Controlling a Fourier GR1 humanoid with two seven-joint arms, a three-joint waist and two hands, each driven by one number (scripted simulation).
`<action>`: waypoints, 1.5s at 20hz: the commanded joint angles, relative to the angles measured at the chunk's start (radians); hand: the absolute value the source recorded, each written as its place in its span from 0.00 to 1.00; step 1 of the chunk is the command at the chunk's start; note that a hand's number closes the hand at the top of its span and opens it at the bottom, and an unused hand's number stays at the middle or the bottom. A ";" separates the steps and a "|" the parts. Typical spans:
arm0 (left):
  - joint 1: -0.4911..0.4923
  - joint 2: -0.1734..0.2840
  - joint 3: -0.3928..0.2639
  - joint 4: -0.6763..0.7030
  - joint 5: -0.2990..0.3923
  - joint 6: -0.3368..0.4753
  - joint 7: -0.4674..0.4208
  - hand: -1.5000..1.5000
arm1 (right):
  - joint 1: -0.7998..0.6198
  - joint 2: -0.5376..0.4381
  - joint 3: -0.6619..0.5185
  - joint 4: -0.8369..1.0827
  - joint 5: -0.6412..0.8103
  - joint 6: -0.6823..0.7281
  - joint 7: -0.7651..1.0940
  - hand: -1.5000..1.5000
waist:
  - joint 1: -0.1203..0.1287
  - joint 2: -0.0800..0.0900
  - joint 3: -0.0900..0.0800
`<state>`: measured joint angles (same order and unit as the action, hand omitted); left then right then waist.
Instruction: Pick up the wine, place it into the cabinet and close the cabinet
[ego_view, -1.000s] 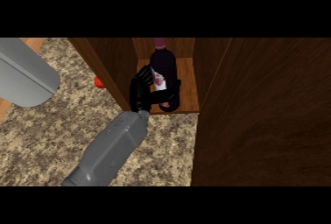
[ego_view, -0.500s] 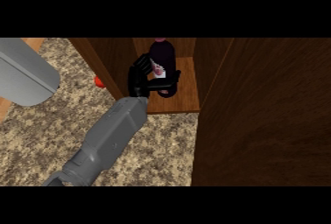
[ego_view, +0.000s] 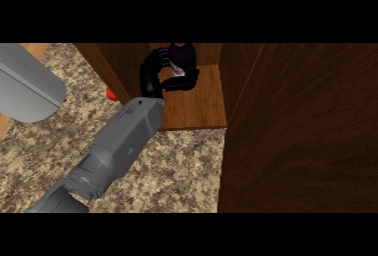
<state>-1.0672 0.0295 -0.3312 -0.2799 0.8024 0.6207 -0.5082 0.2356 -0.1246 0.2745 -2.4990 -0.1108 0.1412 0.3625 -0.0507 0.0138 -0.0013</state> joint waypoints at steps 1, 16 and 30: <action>-0.081 0.030 -0.010 0.073 -0.046 0.066 0.008 0.00 | 0.053 -0.019 -0.016 -0.140 -0.103 0.013 0.053 0.00 | -0.007 -0.003 0.002; -0.094 0.025 0.001 0.194 -0.104 0.090 -0.005 0.00 | 0.059 0.007 0.002 -0.137 -0.068 0.010 0.027 0.00 | -0.003 0.000 0.001; -0.081 0.065 0.031 0.126 -0.122 -0.144 -0.119 0.00 | 0.023 0.007 0.032 -0.147 -0.068 0.009 0.088 0.00 | 0.006 0.000 0.000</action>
<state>-1.1609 0.0301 -0.3165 -0.1398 0.6814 0.5488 -0.5848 0.2441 -0.1083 0.3053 -2.5005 -0.1029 0.1627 0.3621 -0.0568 0.0178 -0.0012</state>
